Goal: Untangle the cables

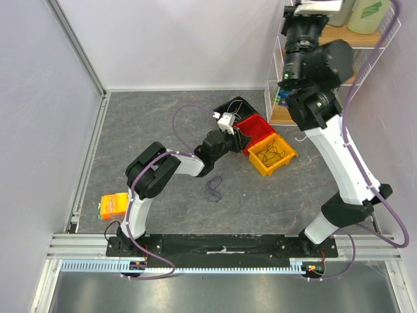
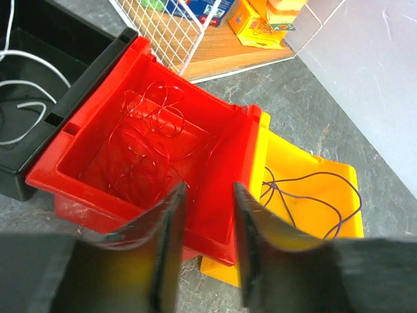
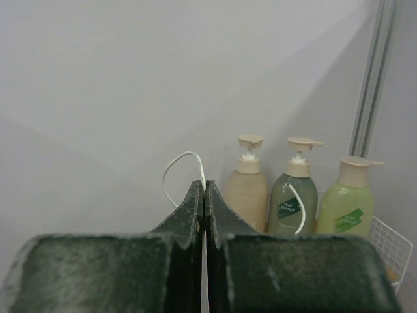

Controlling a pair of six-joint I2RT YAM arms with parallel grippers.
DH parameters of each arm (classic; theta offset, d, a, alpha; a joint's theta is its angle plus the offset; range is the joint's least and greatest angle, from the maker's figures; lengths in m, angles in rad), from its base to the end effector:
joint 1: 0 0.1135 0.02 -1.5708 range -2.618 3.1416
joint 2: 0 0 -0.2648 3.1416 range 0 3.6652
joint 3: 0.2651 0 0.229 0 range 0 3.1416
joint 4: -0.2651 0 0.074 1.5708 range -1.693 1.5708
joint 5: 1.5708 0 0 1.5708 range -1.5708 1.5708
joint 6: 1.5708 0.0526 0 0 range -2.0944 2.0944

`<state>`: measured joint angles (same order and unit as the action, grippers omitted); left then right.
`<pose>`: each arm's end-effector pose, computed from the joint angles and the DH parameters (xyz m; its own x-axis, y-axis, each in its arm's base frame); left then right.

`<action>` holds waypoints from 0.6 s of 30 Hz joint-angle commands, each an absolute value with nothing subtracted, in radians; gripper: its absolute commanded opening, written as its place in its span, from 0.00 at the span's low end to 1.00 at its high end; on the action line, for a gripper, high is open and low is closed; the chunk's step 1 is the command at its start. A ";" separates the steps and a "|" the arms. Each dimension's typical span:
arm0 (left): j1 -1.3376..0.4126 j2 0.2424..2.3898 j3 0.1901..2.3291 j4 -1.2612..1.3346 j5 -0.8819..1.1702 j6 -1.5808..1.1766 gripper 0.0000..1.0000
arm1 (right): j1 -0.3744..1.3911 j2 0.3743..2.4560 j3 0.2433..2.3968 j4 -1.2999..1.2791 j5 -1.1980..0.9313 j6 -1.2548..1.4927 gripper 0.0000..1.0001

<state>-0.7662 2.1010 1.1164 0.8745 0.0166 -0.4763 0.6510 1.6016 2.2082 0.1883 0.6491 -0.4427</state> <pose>0.3251 -0.3140 0.1771 -0.3937 -0.2574 -0.8825 0.5904 0.6650 -0.4573 0.2235 0.1303 0.6362 0.5756 0.0095 -0.8177 0.1113 0.9897 0.0899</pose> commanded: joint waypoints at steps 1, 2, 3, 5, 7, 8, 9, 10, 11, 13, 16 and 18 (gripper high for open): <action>-0.767 2.030 1.088 0.913 0.081 -0.459 0.51 | 0.606 1.667 2.181 0.193 0.620 -0.396 0.00; -0.765 2.007 1.082 0.910 0.106 -0.443 0.59 | 0.597 1.675 2.175 0.196 0.609 -0.387 0.00; -0.765 1.978 1.077 0.904 0.127 -0.437 0.65 | 0.588 1.683 2.172 0.193 0.598 -0.373 0.00; -0.767 1.916 1.059 0.893 0.147 -0.416 0.70 | 0.578 1.701 2.171 0.192 0.592 -0.356 0.00; -0.767 1.853 1.029 0.900 0.149 -0.396 0.77 | 0.574 1.716 2.164 0.193 0.589 -0.341 0.00; -0.767 1.823 1.016 0.900 0.149 -0.384 0.77 | 0.572 1.723 2.160 0.193 0.584 -0.333 0.00; -0.767 1.797 1.008 0.896 0.149 -0.373 0.77 | 0.572 1.727 2.152 0.193 0.581 -0.324 0.00; -0.767 1.767 0.999 0.881 0.143 -0.358 0.78 | 0.571 1.732 2.142 0.199 0.578 -0.318 0.00; -0.765 1.732 0.994 0.864 0.135 -0.345 0.77 | 0.569 1.736 2.128 0.205 0.578 -0.313 0.00; -0.764 1.682 0.968 0.841 0.095 -0.316 0.76 | 0.566 1.747 2.105 0.216 0.572 -0.302 0.00; -0.761 1.605 0.904 0.841 0.006 -0.269 0.74 | 0.555 1.772 2.069 0.245 0.566 -0.284 0.00; -0.761 1.569 0.859 0.854 -0.070 -0.229 0.74 | 0.537 1.799 2.056 0.262 0.558 -0.266 0.00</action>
